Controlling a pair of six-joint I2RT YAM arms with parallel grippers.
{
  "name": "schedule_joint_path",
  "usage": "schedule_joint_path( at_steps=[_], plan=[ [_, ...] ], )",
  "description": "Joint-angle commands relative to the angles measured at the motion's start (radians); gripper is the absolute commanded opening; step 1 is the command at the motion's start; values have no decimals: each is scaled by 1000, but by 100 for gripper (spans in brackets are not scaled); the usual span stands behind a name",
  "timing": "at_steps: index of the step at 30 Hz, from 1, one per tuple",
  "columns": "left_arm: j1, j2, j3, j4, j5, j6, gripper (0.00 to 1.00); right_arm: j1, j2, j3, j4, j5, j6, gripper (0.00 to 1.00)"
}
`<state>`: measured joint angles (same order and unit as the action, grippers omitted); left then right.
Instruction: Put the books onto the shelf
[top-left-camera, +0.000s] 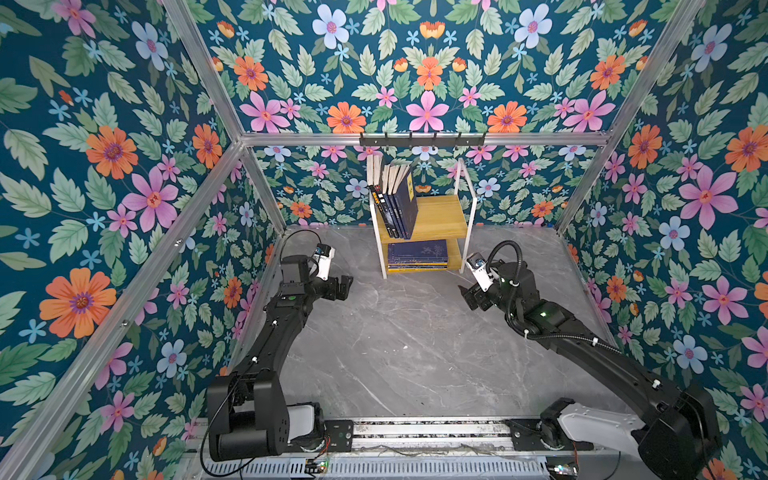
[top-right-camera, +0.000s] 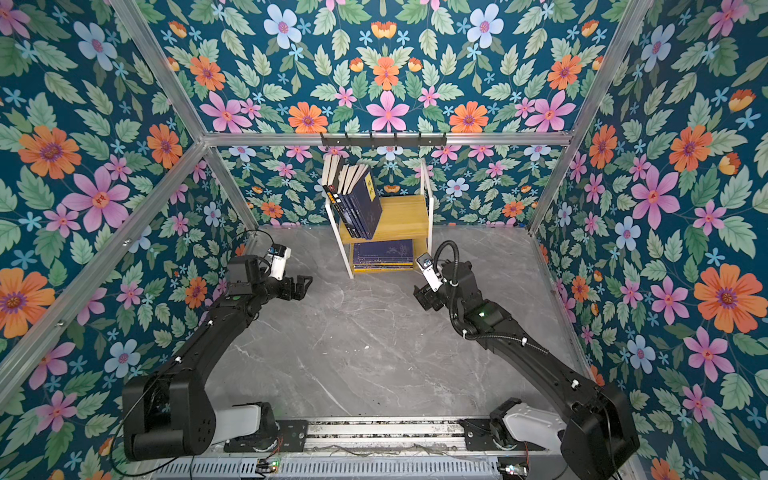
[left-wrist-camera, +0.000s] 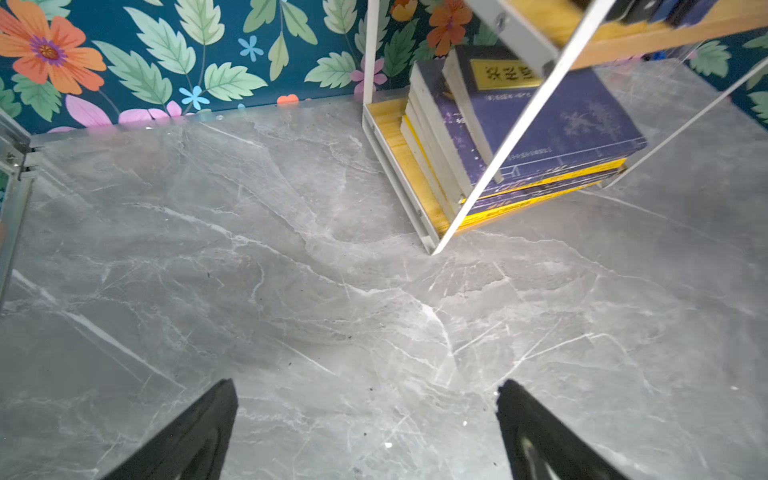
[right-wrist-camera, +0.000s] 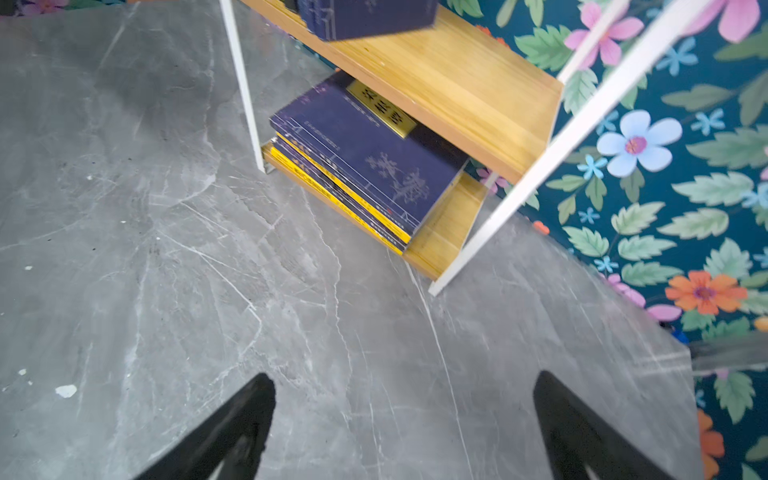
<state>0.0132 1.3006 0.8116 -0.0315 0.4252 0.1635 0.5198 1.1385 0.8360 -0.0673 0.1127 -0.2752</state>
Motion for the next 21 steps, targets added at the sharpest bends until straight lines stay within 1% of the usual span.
schedule_joint_path(
  at_steps=[1, 4, 11, 14, 15, 17, 21],
  plan=[
    [1, 10, -76, 213, -15, 13, 100, -49, -40, -74, 78, 49, 154, 99],
    [1, 28, -160, 372, -7, -33, 100, -124, -77, -129, 75, 49, 259, 99],
    [1, 68, -336, 695, -42, -67, 100, -310, -151, -258, 121, 60, 383, 99],
    [1, 94, -407, 842, -49, -82, 100, -366, -174, -325, 193, 77, 406, 99],
    [-1, 102, -418, 854, -59, -68, 100, -385, -177, -347, 221, 78, 411, 99],
    [-1, 121, -461, 955, -84, -67, 100, -411, -171, -371, 250, 80, 413, 99],
    [-1, 154, -525, 1108, -80, -41, 100, -421, -133, -413, 352, 85, 359, 99]
  ],
)
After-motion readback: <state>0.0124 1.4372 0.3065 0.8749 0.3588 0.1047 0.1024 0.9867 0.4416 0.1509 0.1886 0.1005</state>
